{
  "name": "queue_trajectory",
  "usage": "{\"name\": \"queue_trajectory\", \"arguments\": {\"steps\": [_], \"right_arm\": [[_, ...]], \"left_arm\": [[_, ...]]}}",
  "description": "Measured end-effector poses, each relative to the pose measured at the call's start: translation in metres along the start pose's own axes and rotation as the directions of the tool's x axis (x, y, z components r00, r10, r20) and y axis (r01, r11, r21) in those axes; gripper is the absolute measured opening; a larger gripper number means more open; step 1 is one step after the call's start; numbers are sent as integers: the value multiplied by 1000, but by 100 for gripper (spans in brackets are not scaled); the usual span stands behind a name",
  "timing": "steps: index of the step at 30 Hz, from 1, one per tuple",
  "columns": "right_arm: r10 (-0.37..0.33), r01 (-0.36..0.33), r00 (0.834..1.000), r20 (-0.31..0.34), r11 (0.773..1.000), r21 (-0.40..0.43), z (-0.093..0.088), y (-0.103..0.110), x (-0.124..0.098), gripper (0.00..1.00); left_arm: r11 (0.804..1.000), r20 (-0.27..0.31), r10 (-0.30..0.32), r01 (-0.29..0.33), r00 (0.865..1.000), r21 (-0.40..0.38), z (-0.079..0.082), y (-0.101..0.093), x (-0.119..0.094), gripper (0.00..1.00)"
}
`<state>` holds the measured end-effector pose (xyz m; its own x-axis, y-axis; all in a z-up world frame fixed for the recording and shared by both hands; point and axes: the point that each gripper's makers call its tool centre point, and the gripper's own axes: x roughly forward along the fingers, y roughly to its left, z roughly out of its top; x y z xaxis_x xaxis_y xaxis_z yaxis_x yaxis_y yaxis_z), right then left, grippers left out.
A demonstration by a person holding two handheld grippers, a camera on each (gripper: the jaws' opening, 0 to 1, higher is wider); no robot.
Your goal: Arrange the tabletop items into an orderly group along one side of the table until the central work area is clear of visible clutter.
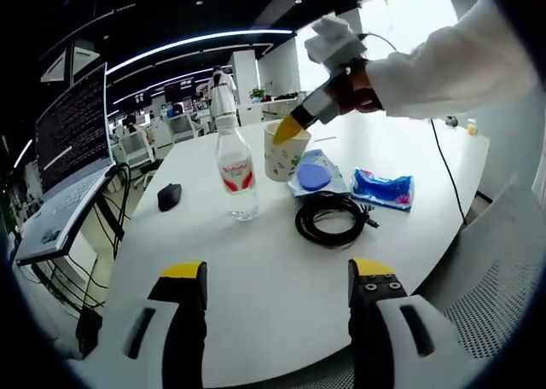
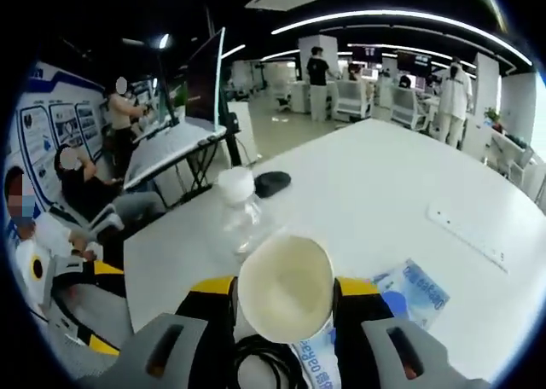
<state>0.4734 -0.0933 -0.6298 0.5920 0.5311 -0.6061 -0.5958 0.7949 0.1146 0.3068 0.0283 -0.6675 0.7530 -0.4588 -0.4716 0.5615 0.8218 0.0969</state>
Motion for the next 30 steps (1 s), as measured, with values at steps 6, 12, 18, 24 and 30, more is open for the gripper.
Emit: {"name": "queue_trajectory", "arguments": {"steps": [6, 12, 18, 24, 30], "right_arm": [[10, -10, 1000, -3, 1000, -23, 12, -2, 5, 43], [56, -57, 997, -50, 998, -10, 6, 6, 14, 44], [64, -68, 992, -106, 997, -30, -6, 4, 25, 45], [72, -76, 987, -145, 997, -24, -13, 3, 33, 45], [83, -86, 979, -186, 996, -7, -22, -1, 46, 46]], "left_arm": [[1000, -4, 0, 0, 1000, 0, -1, 1, 0, 67], [1000, -8, 0, 0, 1000, -1, -2, 1, 0, 66], [1000, -16, -1, 1, 1000, -1, -3, 0, 0, 64], [1000, -19, -1, 1, 1000, 1, -4, 0, 0, 63], [1000, -25, 0, 0, 1000, 2, -5, 1, 0, 60]]}}
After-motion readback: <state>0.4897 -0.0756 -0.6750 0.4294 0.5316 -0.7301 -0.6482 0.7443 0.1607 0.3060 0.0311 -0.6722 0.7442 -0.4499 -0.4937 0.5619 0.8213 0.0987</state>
